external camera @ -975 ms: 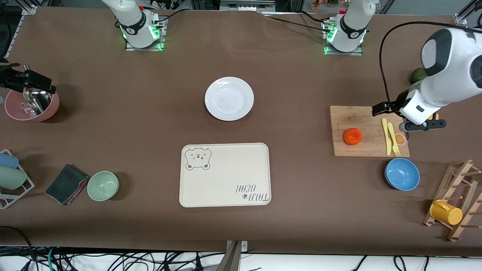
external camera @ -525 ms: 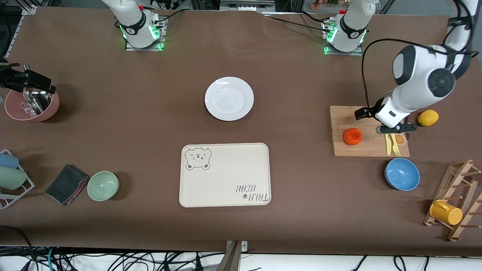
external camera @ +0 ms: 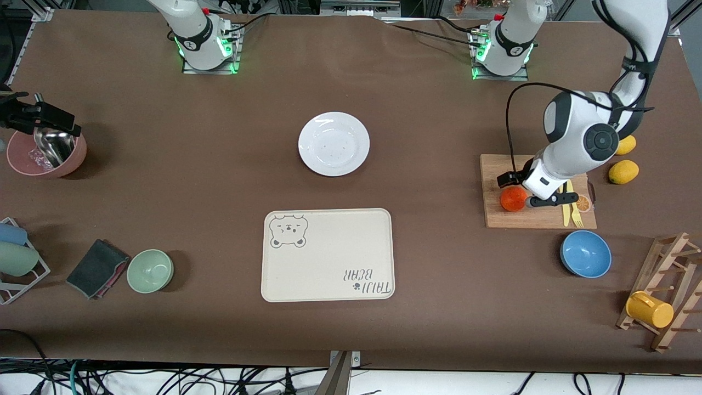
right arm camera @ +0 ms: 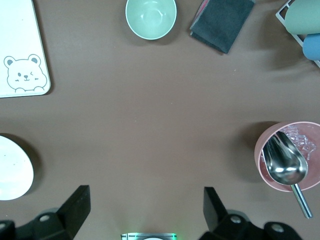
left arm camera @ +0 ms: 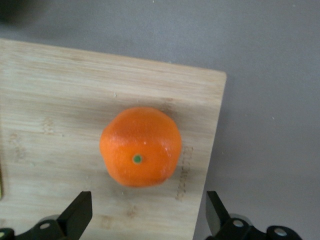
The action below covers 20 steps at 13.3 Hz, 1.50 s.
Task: Place orange and plate with both arms
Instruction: 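Lower the left gripper and grasp the orange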
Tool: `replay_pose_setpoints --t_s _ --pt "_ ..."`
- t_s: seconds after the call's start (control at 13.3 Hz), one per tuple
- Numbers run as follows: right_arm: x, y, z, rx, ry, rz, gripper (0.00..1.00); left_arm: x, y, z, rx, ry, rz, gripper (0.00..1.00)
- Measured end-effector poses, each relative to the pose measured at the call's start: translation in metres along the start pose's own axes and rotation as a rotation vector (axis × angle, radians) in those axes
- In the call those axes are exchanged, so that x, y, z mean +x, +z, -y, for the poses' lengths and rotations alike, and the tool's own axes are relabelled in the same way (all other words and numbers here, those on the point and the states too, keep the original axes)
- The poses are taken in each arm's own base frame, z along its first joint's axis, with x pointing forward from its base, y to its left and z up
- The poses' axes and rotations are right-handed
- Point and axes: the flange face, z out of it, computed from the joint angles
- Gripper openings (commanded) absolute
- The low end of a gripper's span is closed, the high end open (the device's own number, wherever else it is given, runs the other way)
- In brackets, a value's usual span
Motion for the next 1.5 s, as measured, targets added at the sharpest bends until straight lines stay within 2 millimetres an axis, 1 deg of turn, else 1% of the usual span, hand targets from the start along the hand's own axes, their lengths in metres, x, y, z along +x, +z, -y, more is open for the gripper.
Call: replay_pose_setpoints --t_s 0.15,0.3,0.82,1.12,1.35,1.43,1.5 --pt "0.000 0.000 0.000 0.000 0.000 0.000 1.00 0.003 0.014 0.005 0.003 -0.010 0.007 1.00" --pt "0.000 0.000 0.000 0.000 0.000 0.000 1.00 0.005 0.022 0.008 0.004 -0.015 0.004 1.00" --pt "0.000 0.000 0.000 0.000 0.000 0.003 1.00 0.012 0.025 0.007 -0.003 -0.016 -0.038 1.00" --pt "0.000 0.000 0.000 0.000 0.000 0.004 1.00 0.012 0.032 0.006 -0.002 -0.014 -0.037 0.67" --pt "-0.001 0.000 0.000 0.000 0.000 0.005 1.00 0.013 0.031 0.006 -0.003 -0.013 -0.041 0.33" --pt "-0.001 0.000 0.000 0.000 0.000 0.005 1.00 0.013 0.032 0.005 -0.002 -0.012 -0.040 0.20" --pt "-0.001 0.000 0.000 0.000 0.000 0.005 1.00 0.013 0.031 0.005 -0.002 -0.010 -0.042 0.12"
